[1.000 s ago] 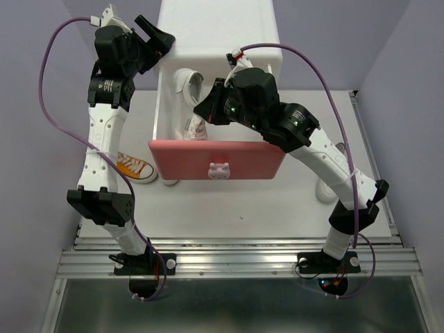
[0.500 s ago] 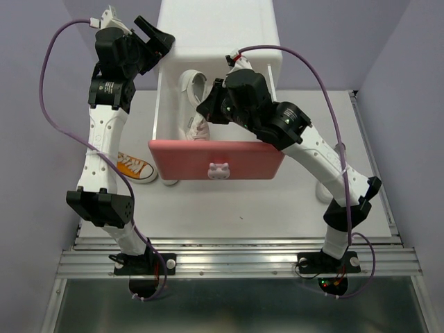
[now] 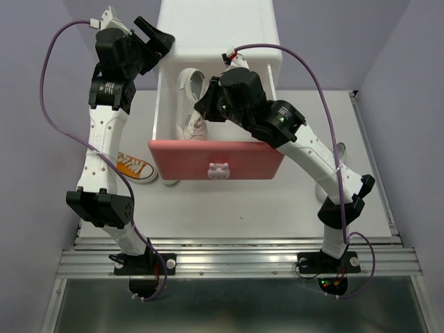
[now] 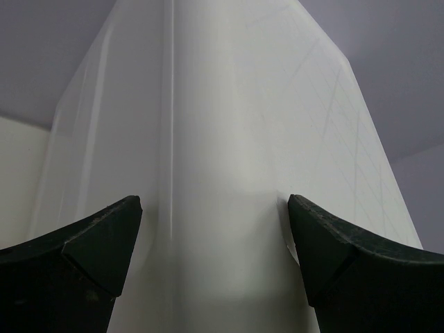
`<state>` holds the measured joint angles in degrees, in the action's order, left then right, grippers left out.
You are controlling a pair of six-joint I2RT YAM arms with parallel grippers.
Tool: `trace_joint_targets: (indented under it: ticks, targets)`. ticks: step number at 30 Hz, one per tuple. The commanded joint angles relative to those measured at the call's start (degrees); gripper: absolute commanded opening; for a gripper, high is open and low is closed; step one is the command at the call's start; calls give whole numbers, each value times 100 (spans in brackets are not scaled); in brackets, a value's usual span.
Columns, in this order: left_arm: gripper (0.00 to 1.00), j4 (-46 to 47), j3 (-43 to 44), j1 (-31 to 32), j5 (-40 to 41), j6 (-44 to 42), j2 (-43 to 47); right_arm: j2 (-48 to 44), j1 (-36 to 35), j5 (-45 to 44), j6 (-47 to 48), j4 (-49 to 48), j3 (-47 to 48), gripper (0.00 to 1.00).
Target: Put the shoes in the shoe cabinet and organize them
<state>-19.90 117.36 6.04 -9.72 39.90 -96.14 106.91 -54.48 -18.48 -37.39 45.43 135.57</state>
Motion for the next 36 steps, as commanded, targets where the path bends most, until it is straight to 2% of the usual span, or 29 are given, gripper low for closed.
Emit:
trace_joint_targets:
  ticks: [1,18,22,23,26,36]
  targets:
    - [96,-1552,-442,-59,629,-632,-502,92,-54,-244,100,-614,295,1]
    - [96,-1438,-539,-60,681,-501,-502,242,-54,-209,662,-966,66,1]
    - [96,-1420,-539,-59,682,-501,-502,304,-2,-182,601,-992,58,1]
    - [96,-1420,-530,-59,699,-501,-502,312,-1,-139,592,-992,40,5]
    - [96,-1420,-539,-59,717,-501,-502,321,51,-68,557,-1001,31,1]
    - [96,-1438,-548,-59,761,-501,-502,532,218,178,548,-1247,-92,1]
